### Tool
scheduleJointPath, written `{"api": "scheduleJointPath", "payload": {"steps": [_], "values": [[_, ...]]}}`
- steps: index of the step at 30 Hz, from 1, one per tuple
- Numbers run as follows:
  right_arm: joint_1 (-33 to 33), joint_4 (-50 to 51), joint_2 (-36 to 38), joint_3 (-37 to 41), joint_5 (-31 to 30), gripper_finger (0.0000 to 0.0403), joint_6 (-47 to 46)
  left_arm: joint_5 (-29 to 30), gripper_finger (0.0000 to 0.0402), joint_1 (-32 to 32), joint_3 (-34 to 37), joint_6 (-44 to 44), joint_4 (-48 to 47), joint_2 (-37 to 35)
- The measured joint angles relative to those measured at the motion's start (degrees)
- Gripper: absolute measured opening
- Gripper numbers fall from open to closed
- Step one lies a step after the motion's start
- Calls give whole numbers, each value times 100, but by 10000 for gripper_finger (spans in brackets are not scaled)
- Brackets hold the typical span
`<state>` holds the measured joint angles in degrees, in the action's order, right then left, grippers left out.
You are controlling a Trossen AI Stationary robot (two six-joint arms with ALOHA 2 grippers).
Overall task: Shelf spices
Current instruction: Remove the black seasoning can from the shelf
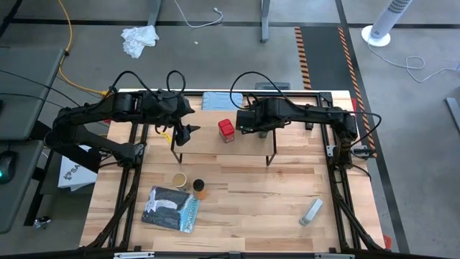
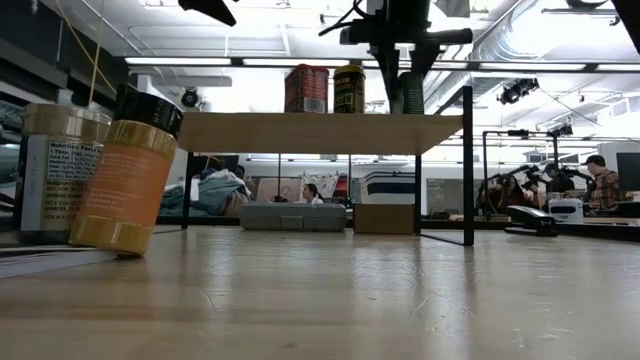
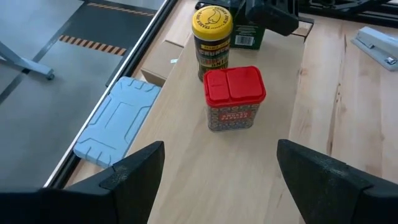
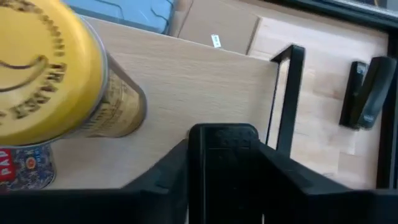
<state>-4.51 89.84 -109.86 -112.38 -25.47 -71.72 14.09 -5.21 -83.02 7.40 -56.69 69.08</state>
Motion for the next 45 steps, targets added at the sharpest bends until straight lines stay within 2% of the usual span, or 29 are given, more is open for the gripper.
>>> {"api": "scheduleJointPath", "payload": {"steps": [5, 10, 15, 19, 21, 23, 28, 31, 37, 45], "values": [[81, 16, 128, 4, -157, 112, 393, 20, 307, 0, 0, -111, 0, -26], [473, 28, 840, -4, -467, 112, 570, 20, 307, 0, 0, -203, 259, -157], [1502, -381, 1558, -6, -842, 112, 675, 272, 307, 2, 0, -199, 492, -297], [2505, -1443, 1699, -4, -523, 112, 1784, 599, 307, 2, 0, -157, 562, -315], [2899, -1731, 1554, -4, -281, 112, 2088, 719, 307, -1, 0, -40, 596, -313], [3223, -1680, 1310, -4, -123, 112, 2005, 821, 307, 0, 0, 157, 609, -313], [3653, -743, 287, 10, 43, 112, 1559, 859, 307, 0, 0, 497, 605, -310], [3749, -516, -368, 17, 165, 112, 1560, 859, 307, 2, 0, 599, 605, -310], [3740, -1248, -1388, 17, 505, 121, 2141, 739, 307, 2, 0, 823, 601, -310], [3610, -2123, -1708, 15, 362, 134, 2185, 541, 307, 9, 0, 1060, 597, -310]]}}
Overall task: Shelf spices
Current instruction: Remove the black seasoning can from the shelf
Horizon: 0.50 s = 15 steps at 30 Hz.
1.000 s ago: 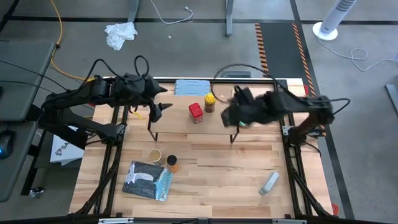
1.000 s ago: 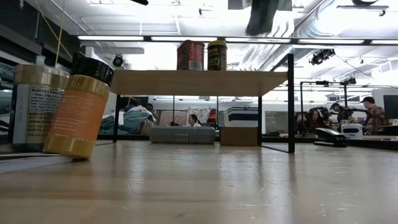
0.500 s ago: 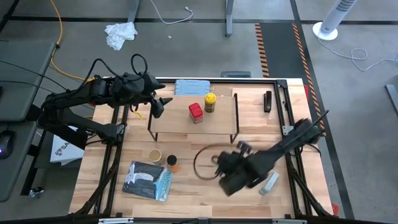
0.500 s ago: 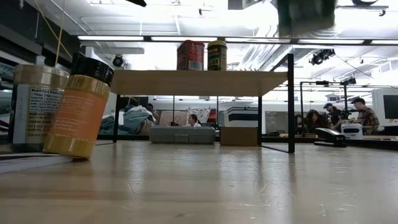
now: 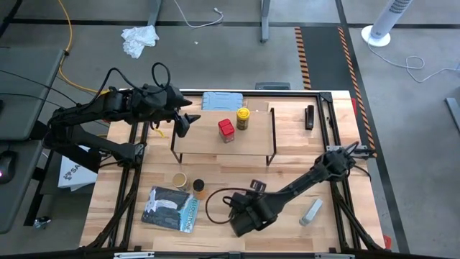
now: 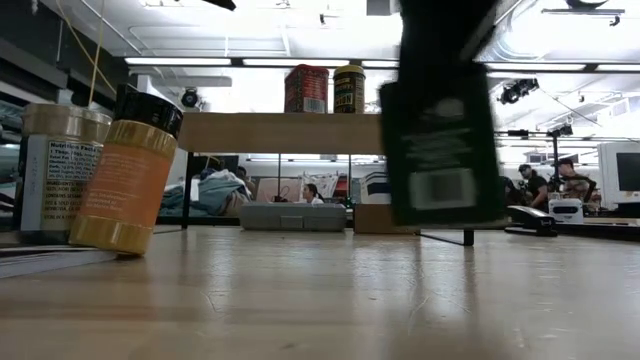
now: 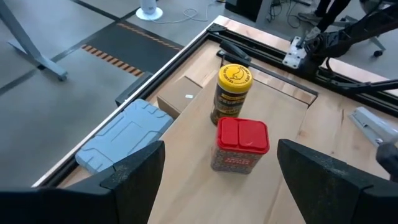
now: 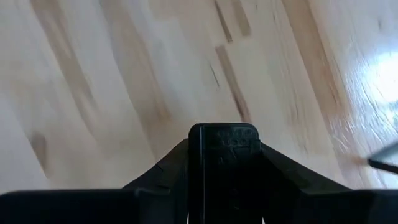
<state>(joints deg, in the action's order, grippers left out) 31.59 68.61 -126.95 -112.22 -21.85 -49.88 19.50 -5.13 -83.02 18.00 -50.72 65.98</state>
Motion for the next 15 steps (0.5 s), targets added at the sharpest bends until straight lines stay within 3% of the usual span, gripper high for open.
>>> {"api": "scheduleJointPath", "payload": {"steps": [8, 15], "values": [[-169, -625, 6, -9, 255, 149, -125, -141, 307, 0, 0, 101, -2, 0], [-203, -560, 8, -9, 285, 225, -275, -136, 307, 78, 0, 140, -17, -2]]}}
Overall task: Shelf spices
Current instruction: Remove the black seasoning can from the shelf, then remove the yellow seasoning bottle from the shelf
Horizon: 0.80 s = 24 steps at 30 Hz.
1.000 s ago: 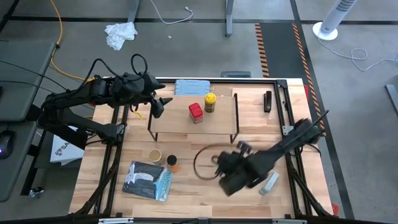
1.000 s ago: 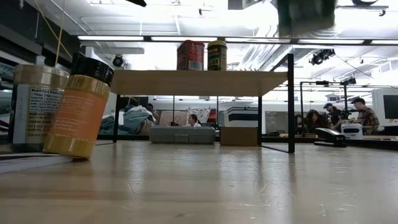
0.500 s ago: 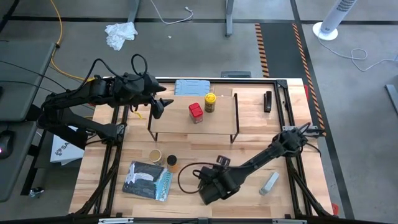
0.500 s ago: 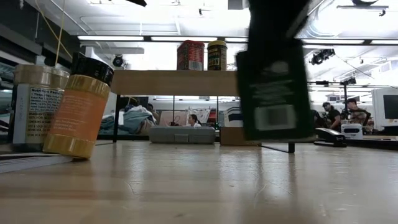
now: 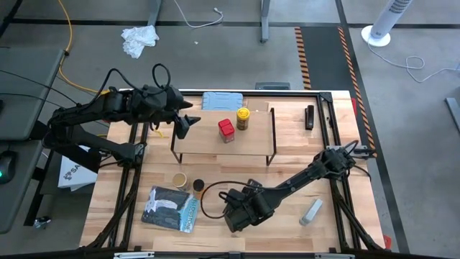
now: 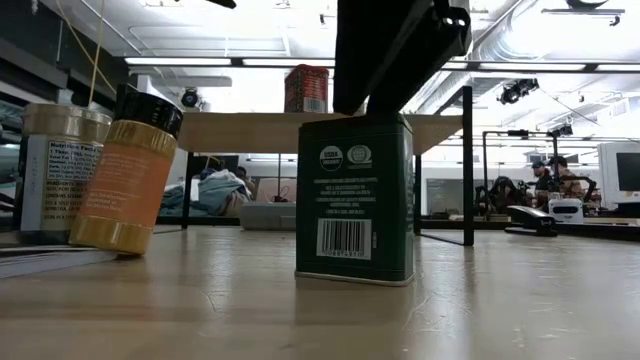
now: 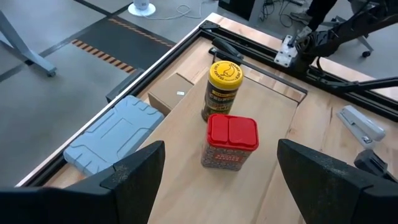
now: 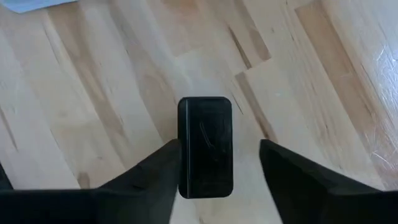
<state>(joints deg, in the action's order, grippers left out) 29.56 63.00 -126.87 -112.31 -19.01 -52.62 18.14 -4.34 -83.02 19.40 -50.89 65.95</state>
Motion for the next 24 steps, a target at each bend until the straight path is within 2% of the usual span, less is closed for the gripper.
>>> {"api": "scheduleJointPath", "payload": {"steps": [4, 7, 11, 14, 19, 21, 24], "values": [[-27, 249, 27, 0, 5, 269, 51, 12, 307, 7, 0, 0, -36, 0], [-124, 693, 136, -90, -121, 285, 105, 40, 307, 7, 0, -14, -36, -2], [-331, 1537, 499, -570, -727, 288, 60, 43, 307, 7, 0, -105, -34, -2], [-503, 2055, 892, -1094, -1304, 288, 399, 59, 307, 7, 0, -149, -34, -2], [-1145, 2291, 1426, -1967, -1848, 288, 709, 62, 307, 7, 0, -149, -30, -2], [-1628, 2307, 1526, -2267, -1777, 288, 426, 53, 307, 7, 0, -149, -31, -2], [-2512, 2110, 1726, -2081, -973, 288, 219, 36, 307, 7, 0, -149, -28, -2]]}}
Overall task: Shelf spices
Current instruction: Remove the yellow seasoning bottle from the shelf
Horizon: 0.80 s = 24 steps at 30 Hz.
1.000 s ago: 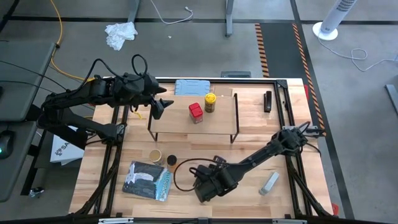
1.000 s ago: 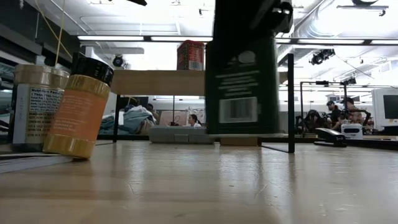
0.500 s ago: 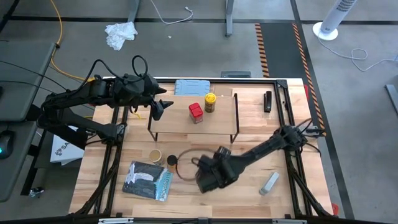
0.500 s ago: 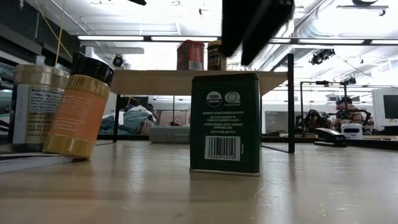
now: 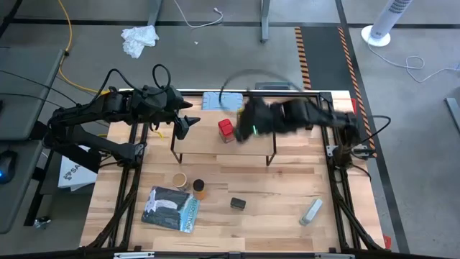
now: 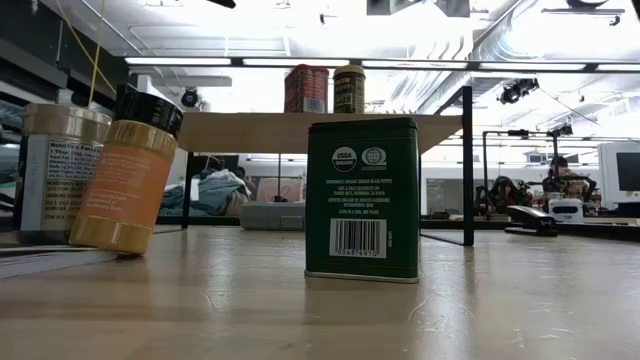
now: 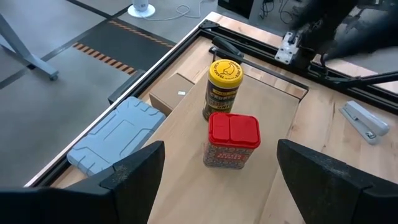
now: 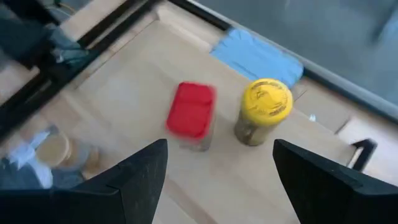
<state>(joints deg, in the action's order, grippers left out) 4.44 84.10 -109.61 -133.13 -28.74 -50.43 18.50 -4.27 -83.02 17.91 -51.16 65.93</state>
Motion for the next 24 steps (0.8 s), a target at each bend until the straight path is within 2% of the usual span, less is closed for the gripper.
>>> {"api": "scheduleJointPath", "payload": {"steps": [4, 8, 12, 17, 24], "values": [[-990, 11, -96, 237, 914, 288, 84, -20, 307, 27, 0, 3, -32, 0], [-1432, -790, -109, 445, 1373, 288, 410, 13, 307, 63, 0, 0, -45, 0], [-1432, -1097, -134, 453, 1357, 288, 648, 30, 307, 61, 0, -2, -47, 0], [-1405, -689, -322, 461, 1162, 288, 696, 39, 307, 61, 0, 0, -44, 0], [-1377, -648, -610, 460, 1022, 288, 726, 52, 307, 63, 1, 50, -68, 13]]}}
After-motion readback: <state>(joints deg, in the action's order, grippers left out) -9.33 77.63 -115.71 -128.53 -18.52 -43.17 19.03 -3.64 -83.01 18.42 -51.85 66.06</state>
